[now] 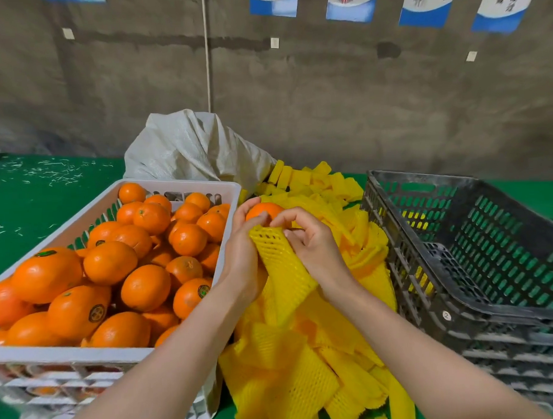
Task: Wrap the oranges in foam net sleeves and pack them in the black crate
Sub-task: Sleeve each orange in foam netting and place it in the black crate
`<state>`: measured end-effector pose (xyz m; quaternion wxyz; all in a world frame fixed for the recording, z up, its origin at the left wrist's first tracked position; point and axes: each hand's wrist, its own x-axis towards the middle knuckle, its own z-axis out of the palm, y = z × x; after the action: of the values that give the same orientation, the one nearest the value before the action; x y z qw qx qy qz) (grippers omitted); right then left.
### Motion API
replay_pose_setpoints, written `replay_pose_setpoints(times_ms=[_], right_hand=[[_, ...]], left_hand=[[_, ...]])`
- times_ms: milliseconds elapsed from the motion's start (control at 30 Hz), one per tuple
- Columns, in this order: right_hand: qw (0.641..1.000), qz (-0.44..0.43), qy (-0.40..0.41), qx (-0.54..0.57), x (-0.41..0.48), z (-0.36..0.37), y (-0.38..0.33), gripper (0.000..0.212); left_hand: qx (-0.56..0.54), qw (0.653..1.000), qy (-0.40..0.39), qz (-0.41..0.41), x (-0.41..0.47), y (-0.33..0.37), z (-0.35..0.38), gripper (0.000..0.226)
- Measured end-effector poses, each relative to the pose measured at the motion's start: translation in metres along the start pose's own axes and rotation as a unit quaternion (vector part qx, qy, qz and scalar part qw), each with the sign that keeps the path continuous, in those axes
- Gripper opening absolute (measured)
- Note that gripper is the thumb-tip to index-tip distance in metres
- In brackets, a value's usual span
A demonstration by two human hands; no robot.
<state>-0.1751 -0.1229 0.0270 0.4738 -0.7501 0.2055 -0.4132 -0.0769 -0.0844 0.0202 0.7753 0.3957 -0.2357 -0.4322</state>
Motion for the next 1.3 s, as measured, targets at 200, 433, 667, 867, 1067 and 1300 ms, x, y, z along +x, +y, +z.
replay_pose_setpoints(times_ms=[200,433,667,867,1067,1300], right_hand=[[0.974,-0.079,0.146,-0.154,-0.013,-0.002,0.013,0.020],[0.976,-0.034,0.165,-0.137,-0.023,-0.008,0.015,0.026],[0.982,-0.057,0.136,-0.114,-0.034,-0.020,0.014,0.024],[0.968,-0.101,0.153,-0.172,-0.031,-0.019,0.015,0.025],[0.958,-0.127,0.174,-0.189,-0.016,-0.035,0.012,0.026],[0.990,-0.054,0.111,-0.071,0.005,-0.048,0.004,0.026]], left_hand=[[0.040,0.994,-0.045,0.086,-0.013,-0.006,-0.002,0.027],[0.194,0.963,-0.122,0.144,-0.018,-0.006,-0.012,0.063],[0.060,0.990,-0.126,0.022,-0.017,-0.009,-0.017,0.049],[-0.061,0.986,-0.138,-0.066,-0.019,-0.017,-0.005,0.056],[0.001,0.990,-0.124,-0.069,-0.016,-0.025,-0.002,0.043],[0.017,0.981,-0.149,-0.120,-0.011,-0.021,0.000,0.040]])
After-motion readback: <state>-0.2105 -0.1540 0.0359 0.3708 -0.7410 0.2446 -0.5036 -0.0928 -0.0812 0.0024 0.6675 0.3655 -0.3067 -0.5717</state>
